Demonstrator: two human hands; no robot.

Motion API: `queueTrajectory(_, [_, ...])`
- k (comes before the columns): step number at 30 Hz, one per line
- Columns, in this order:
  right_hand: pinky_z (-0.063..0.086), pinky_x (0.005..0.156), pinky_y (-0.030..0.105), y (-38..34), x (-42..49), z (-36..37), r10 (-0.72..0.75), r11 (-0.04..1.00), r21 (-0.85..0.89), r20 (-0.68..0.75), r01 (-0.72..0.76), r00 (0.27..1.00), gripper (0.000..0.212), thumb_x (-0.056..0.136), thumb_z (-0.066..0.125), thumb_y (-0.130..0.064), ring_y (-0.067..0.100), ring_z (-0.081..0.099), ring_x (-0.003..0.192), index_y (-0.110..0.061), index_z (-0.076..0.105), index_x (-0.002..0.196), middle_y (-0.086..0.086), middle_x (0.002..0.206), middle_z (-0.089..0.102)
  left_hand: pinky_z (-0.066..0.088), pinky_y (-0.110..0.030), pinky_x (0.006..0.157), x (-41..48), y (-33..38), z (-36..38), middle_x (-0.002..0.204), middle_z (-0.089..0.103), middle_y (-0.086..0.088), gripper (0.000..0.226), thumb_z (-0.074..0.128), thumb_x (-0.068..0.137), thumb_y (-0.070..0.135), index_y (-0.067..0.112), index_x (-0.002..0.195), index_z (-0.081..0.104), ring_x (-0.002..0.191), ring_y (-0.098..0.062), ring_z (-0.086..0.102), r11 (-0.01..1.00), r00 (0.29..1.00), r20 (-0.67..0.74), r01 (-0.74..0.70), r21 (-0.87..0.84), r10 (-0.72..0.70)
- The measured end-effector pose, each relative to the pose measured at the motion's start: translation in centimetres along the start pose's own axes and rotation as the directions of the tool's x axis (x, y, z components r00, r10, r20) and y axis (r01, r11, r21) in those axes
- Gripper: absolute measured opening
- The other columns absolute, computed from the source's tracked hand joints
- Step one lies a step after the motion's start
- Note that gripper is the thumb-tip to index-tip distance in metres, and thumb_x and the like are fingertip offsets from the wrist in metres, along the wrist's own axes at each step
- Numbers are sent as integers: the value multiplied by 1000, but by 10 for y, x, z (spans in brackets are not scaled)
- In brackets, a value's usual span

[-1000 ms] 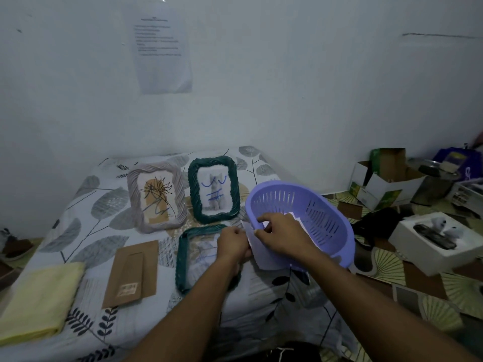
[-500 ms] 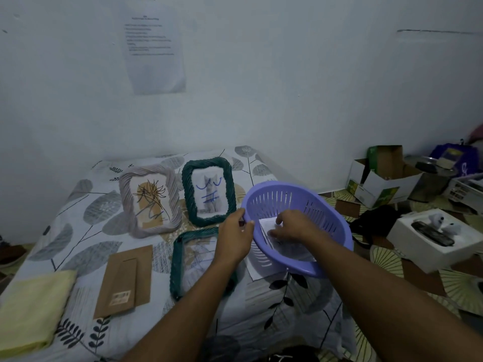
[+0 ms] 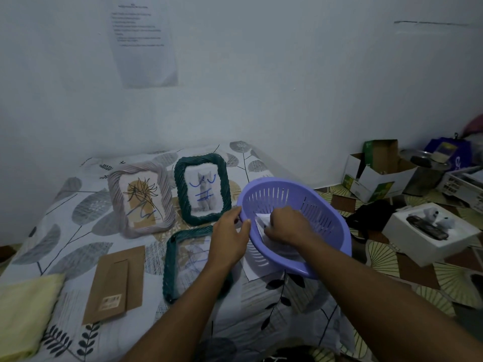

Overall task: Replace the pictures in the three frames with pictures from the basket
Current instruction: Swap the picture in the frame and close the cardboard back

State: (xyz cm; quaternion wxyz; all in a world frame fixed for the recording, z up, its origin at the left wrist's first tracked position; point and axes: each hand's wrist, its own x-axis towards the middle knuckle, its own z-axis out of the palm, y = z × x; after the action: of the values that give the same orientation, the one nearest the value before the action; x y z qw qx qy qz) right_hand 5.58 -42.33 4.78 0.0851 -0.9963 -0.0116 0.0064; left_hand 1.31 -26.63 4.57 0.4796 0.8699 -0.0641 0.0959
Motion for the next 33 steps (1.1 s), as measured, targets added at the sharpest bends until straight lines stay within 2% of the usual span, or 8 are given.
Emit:
queueTrajectory(4, [43, 58, 31, 6, -4, -4, 19, 996, 86, -89, -11, 996, 31, 85, 55, -38, 27, 54, 64, -18, 45, 64, 2, 63, 49, 42, -36, 104, -1, 0, 1, 141, 49, -7, 48, 55, 96, 26, 10, 140, 45, 121, -21, 52, 1000, 1000, -13, -18, 3, 18])
queueTrajectory(7, [40, 59, 34, 9, -3, -7, -10, 994, 103, -131, 23, 991, 14, 87, 54, -28, 32, 53, 71, -16, 48, 91, 7, 77, 52, 42, -36, 104, 1, 0, 0, 140, 50, -7, 48, 56, 96, 26, 10, 139, 46, 121, -21, 52, 1000, 1000, -14, 1, 2, -1])
queueTrajectory(10, [44, 58, 36, 12, 1, -8, -80, 987, 126, -168, 102, 983, 31, 87, 54, -20, 34, 55, 73, -22, 39, 115, 12, 85, 55, 41, -36, 106, 2, 1, 0, 141, 49, -7, 49, 55, 96, 27, 10, 140, 44, 123, -21, 50, 1000, 1000, -8, 21, 5, -21])
queueTrajectory(16, [48, 68, 36, 11, 5, -21, 33, 932, 356, -257, 63, 966, 23, 89, 61, -18, 27, 58, 84, -19, 55, 111, 3, 84, 61, 42, -37, 102, 6, -3, -7, 136, 52, -5, 45, 56, 95, 27, 12, 137, 48, 120, -21, 51, 996, 998, 14, 64, -69, -64])
queueTrajectory(20, [47, 68, 28, -10, 5, -58, 174, 681, 730, -237, 57, 956, 13, 82, 73, -12, 16, 58, 71, -20, 67, 89, -2, 70, 63, 41, -29, 89, 13, 4, -22, 124, 56, -2, 42, 52, 97, 29, 12, 135, 48, 106, -14, 51, 962, 988, -21, 141, -236, -150])
queueTrajectory(23, [45, 63, 29, -39, -10, -81, 135, 408, 907, -170, 102, 976, 16, 80, 73, -7, 16, 57, 65, -18, 66, 89, 5, 73, 66, 51, -31, 81, 19, 11, -42, 117, 60, -1, 40, 53, 96, 30, 13, 133, 50, 99, -19, 60, 807, 960, 70, 266, -526, -271])
queueTrajectory(25, [48, 65, 32, -58, -19, -83, 125, 342, 935, -147, 96, 981, 21, 81, 73, -7, 19, 59, 69, -17, 64, 97, 9, 78, 67, 55, -34, 72, 18, 13, -62, 109, 66, -8, 28, 55, 96, 19, 10, 122, 56, 90, -22, 65, 728, 960, 68, 250, -638, -270])
queueTrajectory(33, [52, 79, 33, -123, -41, -6, -42, 757, 629, -225, 178, 973, 24, 83, 70, -15, 21, 62, 92, -17, 61, 106, 7, 101, 65, 54, -33, 75, -16, -55, -112, 96, 62, -1, 44, 75, 78, 12, 21, 115, 53, 86, -19, 61, 969, 958, -201, 169, -178, -204])
